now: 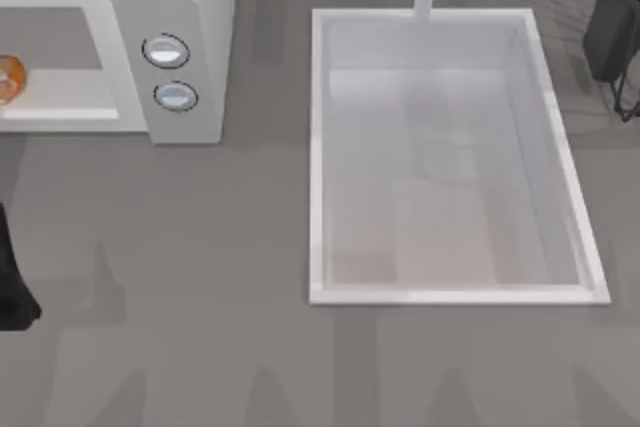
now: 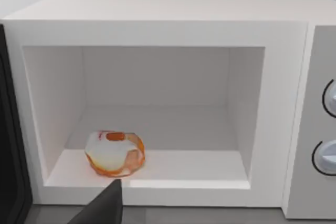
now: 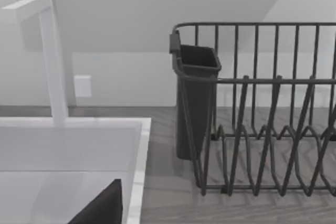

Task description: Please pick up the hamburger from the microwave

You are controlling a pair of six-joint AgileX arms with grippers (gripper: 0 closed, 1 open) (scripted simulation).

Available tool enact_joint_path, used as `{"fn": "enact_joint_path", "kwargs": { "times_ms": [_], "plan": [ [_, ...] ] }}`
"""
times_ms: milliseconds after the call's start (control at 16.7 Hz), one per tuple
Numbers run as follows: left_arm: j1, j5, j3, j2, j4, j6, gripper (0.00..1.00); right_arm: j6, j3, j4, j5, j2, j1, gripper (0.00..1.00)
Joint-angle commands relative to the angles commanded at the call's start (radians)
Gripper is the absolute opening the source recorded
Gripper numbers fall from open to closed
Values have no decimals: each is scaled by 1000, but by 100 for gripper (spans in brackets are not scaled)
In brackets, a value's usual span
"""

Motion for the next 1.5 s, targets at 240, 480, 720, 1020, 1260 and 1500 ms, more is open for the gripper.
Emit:
{"fn": "enact_joint_path", "kwargs": {
  "times_ms": [240,480,720,1020,1260,1500],
  "plan": [
    [8,12,26,61,33,6,100,0,0,0,0,0,0,100],
    [36,51,117,288,146,27,100,0,0,0,0,0,0,100],
    [74,103,255,661,312,52,100,0,0,0,0,0,0,100],
    [128,168,470,1234,556,80,100,0,0,0,0,0,0,100],
    [170,212,655,1699,755,95,100,0,0,0,0,0,0,100],
    [205,244,827,2101,933,103,100,0,0,0,0,0,0,100]
  ]
}}
